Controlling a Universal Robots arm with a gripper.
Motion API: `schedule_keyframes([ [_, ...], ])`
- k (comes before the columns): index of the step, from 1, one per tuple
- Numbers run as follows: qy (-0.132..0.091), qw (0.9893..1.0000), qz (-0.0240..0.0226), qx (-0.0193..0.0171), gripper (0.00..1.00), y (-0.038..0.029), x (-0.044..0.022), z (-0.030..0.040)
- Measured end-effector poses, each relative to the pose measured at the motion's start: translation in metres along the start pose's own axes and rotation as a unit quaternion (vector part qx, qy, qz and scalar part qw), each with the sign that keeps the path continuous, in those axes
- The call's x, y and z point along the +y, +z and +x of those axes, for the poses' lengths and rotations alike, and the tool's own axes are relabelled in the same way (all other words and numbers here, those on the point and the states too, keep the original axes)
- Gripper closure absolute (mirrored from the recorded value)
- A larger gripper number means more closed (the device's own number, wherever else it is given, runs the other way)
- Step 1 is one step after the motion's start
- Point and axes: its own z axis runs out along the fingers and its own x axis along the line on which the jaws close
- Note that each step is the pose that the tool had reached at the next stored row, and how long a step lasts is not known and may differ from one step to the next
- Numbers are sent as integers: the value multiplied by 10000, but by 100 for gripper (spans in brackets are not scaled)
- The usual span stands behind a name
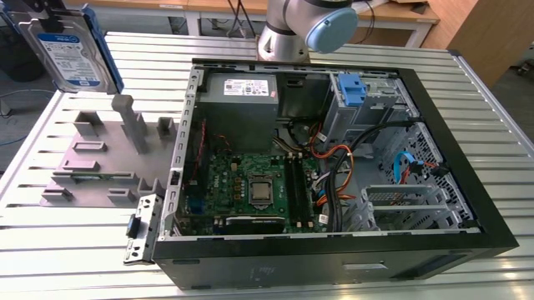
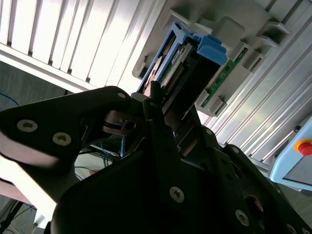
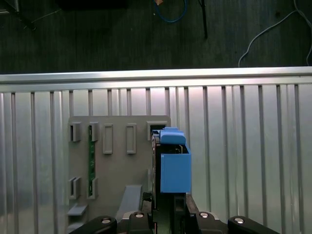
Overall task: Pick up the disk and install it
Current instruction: 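Pick up the disk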
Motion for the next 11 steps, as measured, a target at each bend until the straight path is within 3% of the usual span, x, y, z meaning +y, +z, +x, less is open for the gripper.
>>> schedule_keyframes([
  [11,0,10000,0,0,65,-38,0,-2],
])
